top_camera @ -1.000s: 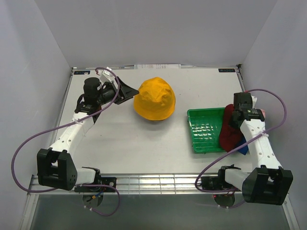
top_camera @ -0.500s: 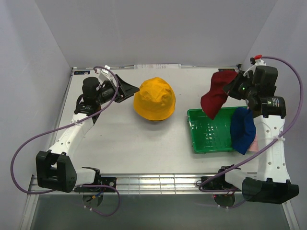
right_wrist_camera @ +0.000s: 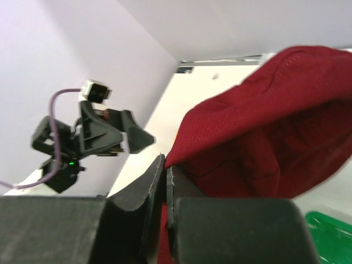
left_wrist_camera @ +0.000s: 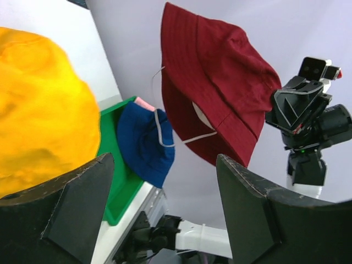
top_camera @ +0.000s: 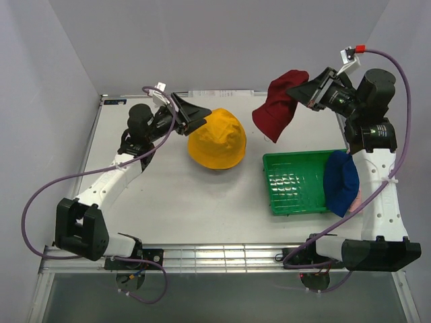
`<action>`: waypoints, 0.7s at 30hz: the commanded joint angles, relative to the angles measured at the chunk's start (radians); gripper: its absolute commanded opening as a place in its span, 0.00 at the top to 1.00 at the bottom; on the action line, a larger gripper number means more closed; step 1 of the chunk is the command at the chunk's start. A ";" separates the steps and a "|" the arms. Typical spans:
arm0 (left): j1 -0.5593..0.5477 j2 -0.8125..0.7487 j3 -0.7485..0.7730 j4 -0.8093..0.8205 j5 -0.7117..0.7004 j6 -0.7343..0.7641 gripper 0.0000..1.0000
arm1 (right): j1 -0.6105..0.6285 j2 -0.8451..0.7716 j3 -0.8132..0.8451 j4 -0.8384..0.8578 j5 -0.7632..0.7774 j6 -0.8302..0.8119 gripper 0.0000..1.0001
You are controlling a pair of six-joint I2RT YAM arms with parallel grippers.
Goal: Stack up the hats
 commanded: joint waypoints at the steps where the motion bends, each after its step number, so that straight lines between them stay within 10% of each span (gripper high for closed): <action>1: -0.066 0.023 0.062 0.102 -0.081 -0.103 0.14 | 0.056 0.004 0.071 0.219 -0.089 0.119 0.92; 21: -0.183 0.130 0.194 0.197 -0.224 -0.356 0.13 | 0.286 0.085 0.141 0.221 0.018 0.092 0.92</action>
